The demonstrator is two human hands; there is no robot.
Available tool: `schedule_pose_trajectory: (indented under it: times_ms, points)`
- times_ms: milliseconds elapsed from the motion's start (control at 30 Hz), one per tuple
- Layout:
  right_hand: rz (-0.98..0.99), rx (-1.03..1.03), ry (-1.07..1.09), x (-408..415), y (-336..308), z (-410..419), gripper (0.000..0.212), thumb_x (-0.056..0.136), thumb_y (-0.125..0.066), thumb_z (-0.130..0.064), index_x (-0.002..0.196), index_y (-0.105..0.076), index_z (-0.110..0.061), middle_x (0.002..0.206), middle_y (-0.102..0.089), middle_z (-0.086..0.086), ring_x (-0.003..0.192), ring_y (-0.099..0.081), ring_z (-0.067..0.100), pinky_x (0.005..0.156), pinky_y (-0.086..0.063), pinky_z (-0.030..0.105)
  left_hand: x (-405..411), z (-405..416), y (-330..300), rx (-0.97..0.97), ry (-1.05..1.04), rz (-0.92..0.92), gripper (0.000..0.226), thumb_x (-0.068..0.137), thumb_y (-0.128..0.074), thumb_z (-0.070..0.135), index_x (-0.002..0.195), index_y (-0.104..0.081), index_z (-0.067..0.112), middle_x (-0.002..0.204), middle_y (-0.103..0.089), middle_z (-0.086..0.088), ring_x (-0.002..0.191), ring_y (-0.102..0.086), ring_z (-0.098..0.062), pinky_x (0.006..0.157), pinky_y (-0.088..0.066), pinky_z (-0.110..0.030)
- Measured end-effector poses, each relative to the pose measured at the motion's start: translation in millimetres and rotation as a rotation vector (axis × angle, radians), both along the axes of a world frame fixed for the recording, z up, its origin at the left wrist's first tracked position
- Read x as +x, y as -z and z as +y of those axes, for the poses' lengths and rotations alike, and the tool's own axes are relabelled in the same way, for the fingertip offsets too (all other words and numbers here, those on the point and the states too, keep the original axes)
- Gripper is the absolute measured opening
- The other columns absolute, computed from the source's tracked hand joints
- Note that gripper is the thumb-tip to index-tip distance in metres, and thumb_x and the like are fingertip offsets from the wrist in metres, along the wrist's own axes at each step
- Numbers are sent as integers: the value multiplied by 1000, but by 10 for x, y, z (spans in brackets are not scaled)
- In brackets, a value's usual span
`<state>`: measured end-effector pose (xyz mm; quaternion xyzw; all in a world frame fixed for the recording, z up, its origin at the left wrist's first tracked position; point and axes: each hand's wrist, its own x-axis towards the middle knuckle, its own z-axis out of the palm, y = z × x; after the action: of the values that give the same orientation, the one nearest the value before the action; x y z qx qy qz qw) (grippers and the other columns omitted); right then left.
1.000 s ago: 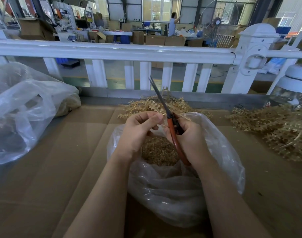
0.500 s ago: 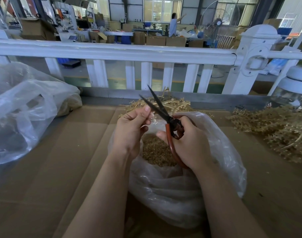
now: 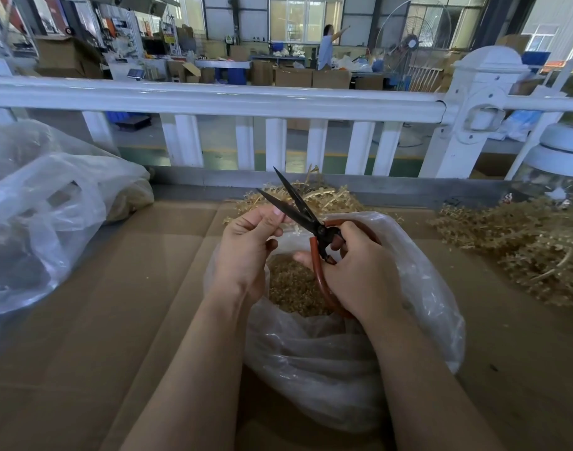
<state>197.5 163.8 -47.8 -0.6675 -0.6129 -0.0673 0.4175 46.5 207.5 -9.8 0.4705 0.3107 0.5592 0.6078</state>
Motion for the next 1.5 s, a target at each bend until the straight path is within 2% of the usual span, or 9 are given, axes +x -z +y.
schedule_pose_trajectory:
  times_ms: [233,367,633,867,1033,1167,1267,1400,1500]
  points:
    - [-46,72,41,-18,-16,-31,56,74,-57,-81,77,-51,-25,69,-57,-15,61,-50,3,54,-31,10,-10,12,8,1,32,-51,20,94,-58,12,77,-67,15,67,-64,9,60,-44,-3,64,-35,-21]
    - [-49,108,64,-32,-39,-50,55,75,-55,-80,73,-51,-26,65,-51,-19,55,-43,-3,53,-28,7,-10,17,5,5,34,-52,21,94,-58,12,76,-67,15,68,-64,9,59,-44,-2,63,-35,-21]
    - [-26,130,-4,-23,-16,-33,63,75,-57,-80,83,-67,-19,76,-67,-15,65,-57,3,59,-52,22,-13,19,4,15,28,-58,16,94,-58,12,80,-66,13,68,-63,8,60,-43,-3,62,-34,-20]
    - [-13,122,-31,-25,-21,-44,64,74,-56,-81,85,-69,-19,75,-65,-17,64,-57,2,58,-53,22,-17,29,29,14,24,-48,10,87,-63,19,79,-67,15,67,-64,9,60,-44,-2,64,-35,-20]
    - [-35,145,-18,-16,-18,-47,68,76,-49,-84,75,-64,-18,68,-65,-13,58,-59,5,54,-55,28,-17,42,42,19,9,-48,11,77,-66,26,77,-69,15,65,-63,9,60,-44,-3,64,-35,-22]
    - [-34,163,-8,-23,-17,-32,66,75,-50,-84,71,-61,-20,61,-57,-17,53,-54,2,50,-49,22,-13,50,41,3,-14,-54,15,76,-67,26,64,-73,19,67,-66,8,60,-44,-3,64,-35,-22]
    - [-19,160,-12,-8,-7,-25,60,74,-54,-82,68,-56,-22,57,-48,-22,50,-51,-1,48,-44,16,-17,52,41,4,-25,-50,15,81,-68,23,67,-72,18,68,-67,8,61,-45,-4,65,-36,-23]
    - [64,107,-56,-11,13,-9,66,72,-52,-86,85,-69,-24,71,-57,-25,59,-56,-6,57,-40,3,-5,53,47,-3,-62,3,14,90,-66,17,77,-72,16,70,-68,8,61,-48,-4,62,-37,-22]
    - [272,38,-100,-18,5,1,65,66,-53,-91,90,-71,-33,71,-65,-27,72,-64,-7,62,-47,7,-8,62,61,-4,-76,52,9,89,-68,15,83,-72,12,73,-69,3,61,-51,-7,60,-38,-22]
